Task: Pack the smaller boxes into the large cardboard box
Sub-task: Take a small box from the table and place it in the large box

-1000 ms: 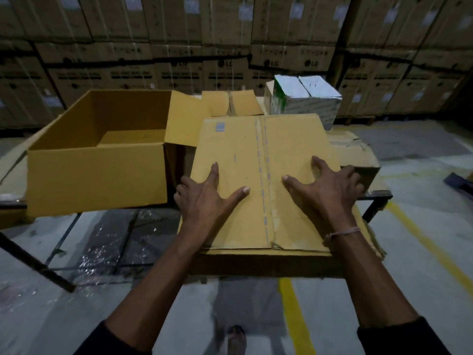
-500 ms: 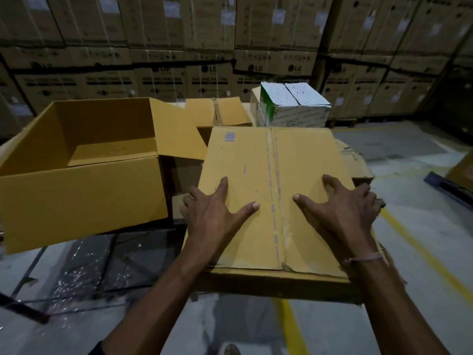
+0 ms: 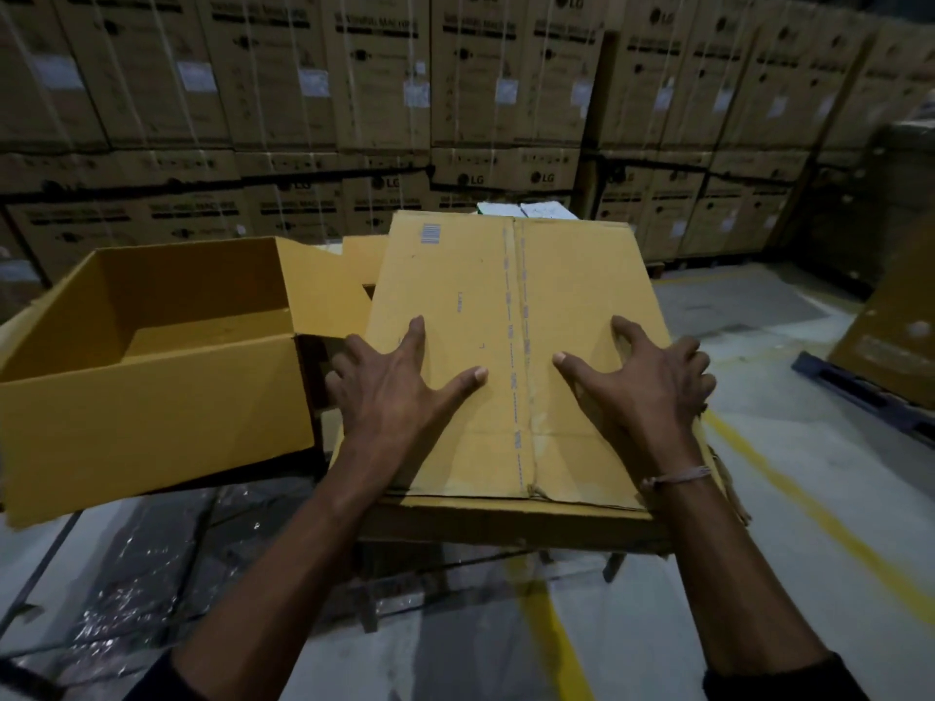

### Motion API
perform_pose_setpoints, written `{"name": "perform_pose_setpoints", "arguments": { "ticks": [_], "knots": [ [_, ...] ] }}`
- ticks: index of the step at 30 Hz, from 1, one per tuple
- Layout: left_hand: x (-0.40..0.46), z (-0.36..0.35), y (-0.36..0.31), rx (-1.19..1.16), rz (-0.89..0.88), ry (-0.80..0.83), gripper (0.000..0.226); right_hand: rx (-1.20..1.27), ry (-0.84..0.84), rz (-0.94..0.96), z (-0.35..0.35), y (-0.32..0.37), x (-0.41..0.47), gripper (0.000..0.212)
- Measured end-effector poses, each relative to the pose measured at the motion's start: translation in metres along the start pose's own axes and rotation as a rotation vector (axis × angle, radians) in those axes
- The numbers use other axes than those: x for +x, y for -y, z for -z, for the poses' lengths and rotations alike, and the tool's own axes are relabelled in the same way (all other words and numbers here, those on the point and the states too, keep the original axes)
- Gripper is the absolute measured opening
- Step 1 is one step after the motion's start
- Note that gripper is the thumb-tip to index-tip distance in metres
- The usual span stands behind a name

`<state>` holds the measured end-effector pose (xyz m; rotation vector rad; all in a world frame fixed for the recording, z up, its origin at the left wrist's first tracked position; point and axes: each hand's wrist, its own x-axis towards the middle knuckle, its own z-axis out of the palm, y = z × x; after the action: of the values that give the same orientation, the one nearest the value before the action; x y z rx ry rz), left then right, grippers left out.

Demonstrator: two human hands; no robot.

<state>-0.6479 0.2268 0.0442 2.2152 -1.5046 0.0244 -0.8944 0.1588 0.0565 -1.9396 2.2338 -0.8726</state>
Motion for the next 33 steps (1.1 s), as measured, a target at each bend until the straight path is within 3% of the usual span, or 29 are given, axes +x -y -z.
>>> {"name": "perform_pose_setpoints", "arguments": {
  "ticks": [12, 21, 26, 33],
  "knots": [
    [0.142, 0.032, 0.020, 0.072, -0.012, -0.176, 0.115, 0.171, -0.054, 0.091, -0.042, 0.101, 0.108, 0.098],
    [0.259, 0.052, 0.058, 0.080, 0.088, -0.251, 0.113, 0.235, -0.065, 0.226, -0.082, 0.208, 0.199, 0.096],
    [0.307, 0.079, 0.111, 0.070, 0.168, -0.296, 0.110, 0.250, -0.020, 0.332, -0.112, 0.296, 0.234, 0.100],
    [0.357, 0.130, 0.238, 0.102, 0.320, -0.405, 0.108, 0.262, 0.067, 0.492, -0.172, 0.460, 0.228, 0.104]
  ]
}}
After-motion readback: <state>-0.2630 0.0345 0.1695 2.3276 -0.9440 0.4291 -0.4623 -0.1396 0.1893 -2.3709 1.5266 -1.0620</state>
